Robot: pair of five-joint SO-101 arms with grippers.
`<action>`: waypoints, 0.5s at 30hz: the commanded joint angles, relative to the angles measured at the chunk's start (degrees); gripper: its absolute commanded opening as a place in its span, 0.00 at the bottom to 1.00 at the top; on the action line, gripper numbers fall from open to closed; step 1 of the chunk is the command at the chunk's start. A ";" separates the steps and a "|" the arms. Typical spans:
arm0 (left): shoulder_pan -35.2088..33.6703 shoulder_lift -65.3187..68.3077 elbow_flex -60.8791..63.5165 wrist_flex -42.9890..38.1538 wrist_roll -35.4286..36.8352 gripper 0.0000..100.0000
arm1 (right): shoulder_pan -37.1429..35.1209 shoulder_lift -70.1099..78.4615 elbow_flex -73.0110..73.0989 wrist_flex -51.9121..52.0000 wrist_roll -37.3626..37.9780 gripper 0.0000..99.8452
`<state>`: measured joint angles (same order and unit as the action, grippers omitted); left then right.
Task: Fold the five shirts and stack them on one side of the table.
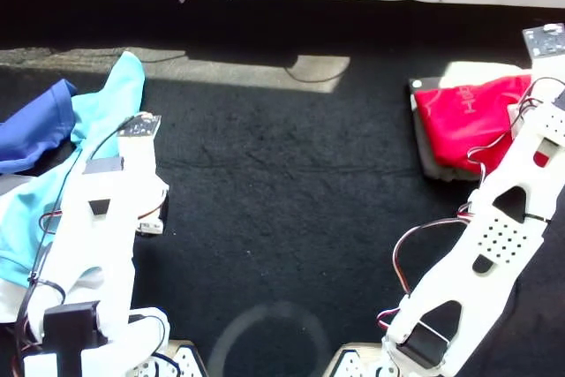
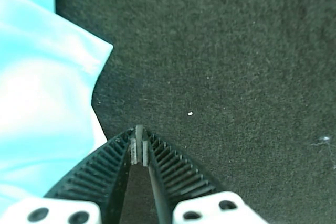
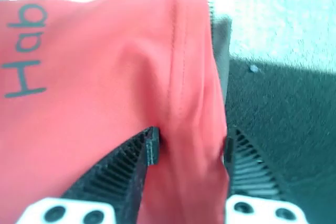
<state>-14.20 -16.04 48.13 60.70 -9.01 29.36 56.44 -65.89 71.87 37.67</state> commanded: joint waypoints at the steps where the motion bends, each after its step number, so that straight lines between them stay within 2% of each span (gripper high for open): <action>1: -0.57 -2.33 -0.66 -0.62 -0.26 0.01 | 0.66 -0.84 -3.12 -1.10 -8.79 0.23; 8: -0.57 -2.33 -0.66 -0.62 -0.26 0.01 | -0.66 -0.84 -15.52 -0.75 -23.74 0.23; 10: -0.57 -2.33 -0.66 -0.62 -0.26 0.01 | -1.10 -0.57 -18.95 -0.66 -23.91 0.17; 12: -0.57 -2.33 -0.66 -0.62 -0.26 0.01 | -1.36 -0.31 -20.62 -0.66 -23.82 0.03; 13: -0.57 -2.33 -0.66 -0.62 -0.26 0.01 | -1.80 -0.22 -20.18 -0.66 -22.95 0.00; 15: -0.57 -2.33 -0.66 -0.62 -0.26 0.01 | -2.68 0.13 -17.80 1.27 -18.64 0.02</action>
<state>-14.20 -16.04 48.13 60.70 -9.01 28.40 56.44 -83.03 72.04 15.16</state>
